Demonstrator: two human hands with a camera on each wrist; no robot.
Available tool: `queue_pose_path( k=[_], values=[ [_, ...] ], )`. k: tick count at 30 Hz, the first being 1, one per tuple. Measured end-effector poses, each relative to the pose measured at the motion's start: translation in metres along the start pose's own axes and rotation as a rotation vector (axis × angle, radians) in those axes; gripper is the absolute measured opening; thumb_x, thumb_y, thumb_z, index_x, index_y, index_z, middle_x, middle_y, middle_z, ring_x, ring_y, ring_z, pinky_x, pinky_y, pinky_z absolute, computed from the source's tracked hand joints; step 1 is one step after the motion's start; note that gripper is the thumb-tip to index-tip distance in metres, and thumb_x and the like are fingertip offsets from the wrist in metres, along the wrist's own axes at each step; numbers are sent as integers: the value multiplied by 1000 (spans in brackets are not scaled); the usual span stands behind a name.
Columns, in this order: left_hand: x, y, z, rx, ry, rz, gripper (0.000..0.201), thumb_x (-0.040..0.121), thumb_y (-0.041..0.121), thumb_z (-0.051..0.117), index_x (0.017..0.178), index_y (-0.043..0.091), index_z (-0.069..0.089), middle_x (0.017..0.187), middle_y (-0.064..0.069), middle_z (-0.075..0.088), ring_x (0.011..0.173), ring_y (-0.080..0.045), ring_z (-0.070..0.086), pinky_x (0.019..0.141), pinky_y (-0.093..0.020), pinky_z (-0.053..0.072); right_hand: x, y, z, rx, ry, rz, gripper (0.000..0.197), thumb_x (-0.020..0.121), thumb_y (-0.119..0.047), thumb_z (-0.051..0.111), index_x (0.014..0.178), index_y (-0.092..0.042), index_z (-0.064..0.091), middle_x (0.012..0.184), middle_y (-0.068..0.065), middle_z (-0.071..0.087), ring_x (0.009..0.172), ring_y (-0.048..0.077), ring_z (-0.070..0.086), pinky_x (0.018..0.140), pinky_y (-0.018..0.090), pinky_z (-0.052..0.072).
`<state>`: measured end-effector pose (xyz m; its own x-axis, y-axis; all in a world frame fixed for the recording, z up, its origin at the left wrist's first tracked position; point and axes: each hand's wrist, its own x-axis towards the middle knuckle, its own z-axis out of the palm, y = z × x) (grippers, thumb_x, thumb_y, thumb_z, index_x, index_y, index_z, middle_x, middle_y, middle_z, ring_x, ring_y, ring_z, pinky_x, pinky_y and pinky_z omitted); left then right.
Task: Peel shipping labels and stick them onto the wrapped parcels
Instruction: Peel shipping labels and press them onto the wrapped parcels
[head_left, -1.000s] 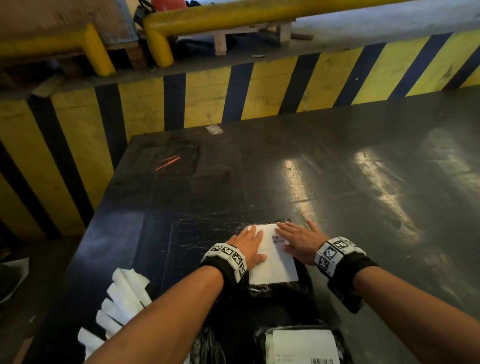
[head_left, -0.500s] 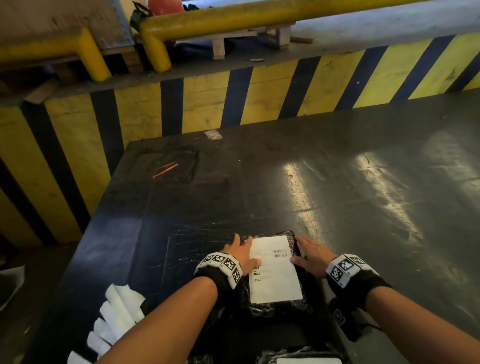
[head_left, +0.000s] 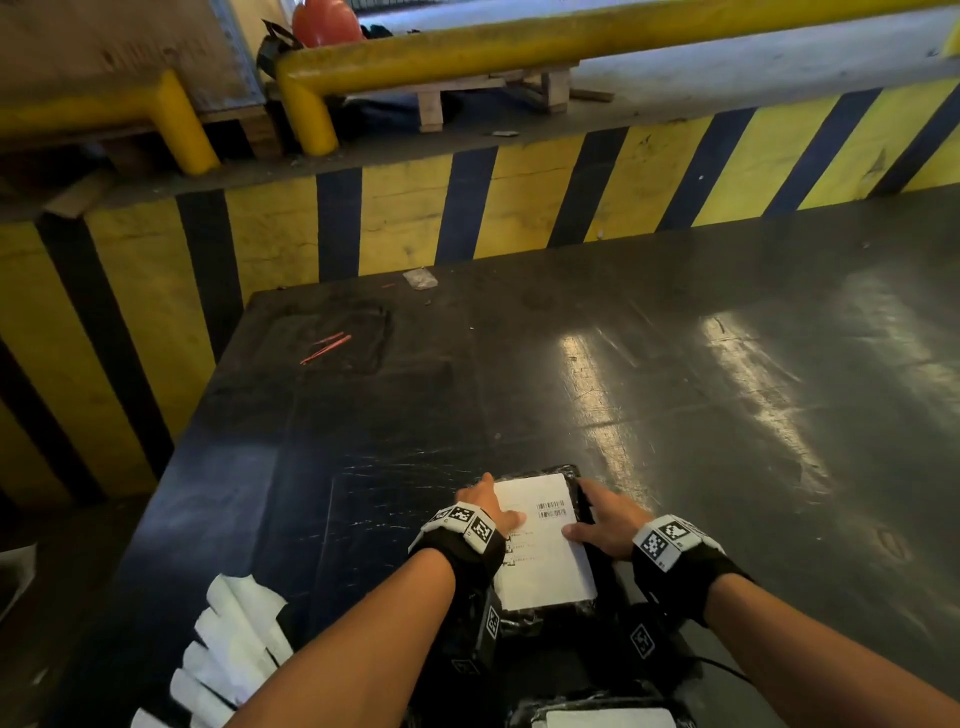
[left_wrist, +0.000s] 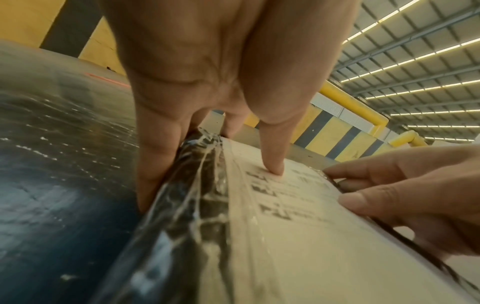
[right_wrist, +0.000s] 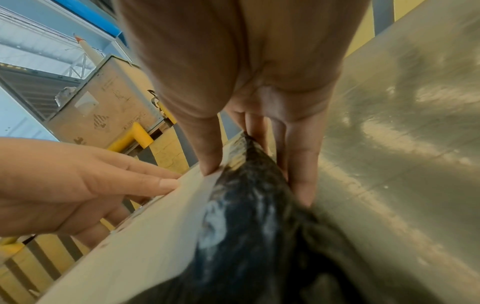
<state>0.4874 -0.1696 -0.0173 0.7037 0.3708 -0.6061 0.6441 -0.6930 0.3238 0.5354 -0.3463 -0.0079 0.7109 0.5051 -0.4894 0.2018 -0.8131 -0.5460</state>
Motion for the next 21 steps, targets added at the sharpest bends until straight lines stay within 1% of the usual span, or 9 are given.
queue_pose_path(
  k=[4, 6, 8, 11, 13, 15, 18, 21],
  values=[
    [-4, 2, 0, -42, 76, 19, 83, 84, 38, 65, 148, 14, 18, 147, -11, 37, 133, -30, 40, 108, -41, 38, -4, -2, -2, 42, 48, -20, 61, 84, -26, 65, 136, -18, 35, 134, 5, 54, 119, 24, 53, 98, 32, 42],
    [-10, 7, -6, -55, 128, 55, 84, 82, 40, 67, 147, 16, 21, 145, -12, 40, 130, -32, 42, 107, -44, 39, -11, -6, -7, 51, 100, -39, 61, 83, -24, 65, 136, -18, 35, 132, 5, 56, 117, 25, 54, 98, 33, 43],
    [-22, 14, -17, -46, 194, 108, 83, 81, 42, 66, 147, 18, 22, 143, -13, 43, 129, -34, 44, 106, -43, 40, -23, -12, -17, 73, 159, -59, 59, 84, -22, 65, 136, -18, 36, 130, 6, 57, 115, 27, 56, 96, 33, 44],
    [-53, 27, -39, -26, 321, 216, 75, 84, 42, 63, 146, 20, 26, 141, -12, 46, 128, -31, 45, 105, -41, 41, -50, -22, -37, 103, 251, -95, 55, 85, -22, 63, 134, -19, 37, 128, 6, 58, 111, 27, 57, 95, 34, 45],
    [-83, 35, -50, -30, 408, 284, 70, 86, 41, 61, 145, 23, 28, 140, -12, 46, 127, -31, 46, 104, -43, 41, -74, -29, -48, 119, 316, -128, 52, 86, -22, 62, 133, -19, 39, 127, 6, 58, 110, 26, 57, 90, 30, 43],
    [-115, 40, -55, -38, 471, 325, 68, 86, 44, 60, 144, 25, 29, 138, -12, 46, 125, -32, 47, 102, -44, 42, -100, -32, -57, 135, 372, -155, 51, 86, -22, 62, 132, -20, 41, 127, 5, 58, 111, 25, 56, 87, 28, 40],
    [-153, 42, -51, -9, 509, 343, 67, 86, 48, 56, 143, 28, 29, 138, -12, 45, 123, -32, 48, 99, -45, 42, -135, -33, -64, 130, 407, -179, 48, 85, -24, 64, 130, -21, 44, 128, 3, 58, 116, 23, 54, 87, 27, 39],
    [-179, 36, -38, 0, 493, 319, 66, 85, 50, 56, 141, 27, 31, 138, -11, 47, 122, -32, 49, 98, -44, 43, -163, -28, -57, 86, 396, -190, 48, 85, -26, 64, 128, -20, 46, 127, 3, 59, 116, 24, 54, 86, 26, 39]
  ],
)
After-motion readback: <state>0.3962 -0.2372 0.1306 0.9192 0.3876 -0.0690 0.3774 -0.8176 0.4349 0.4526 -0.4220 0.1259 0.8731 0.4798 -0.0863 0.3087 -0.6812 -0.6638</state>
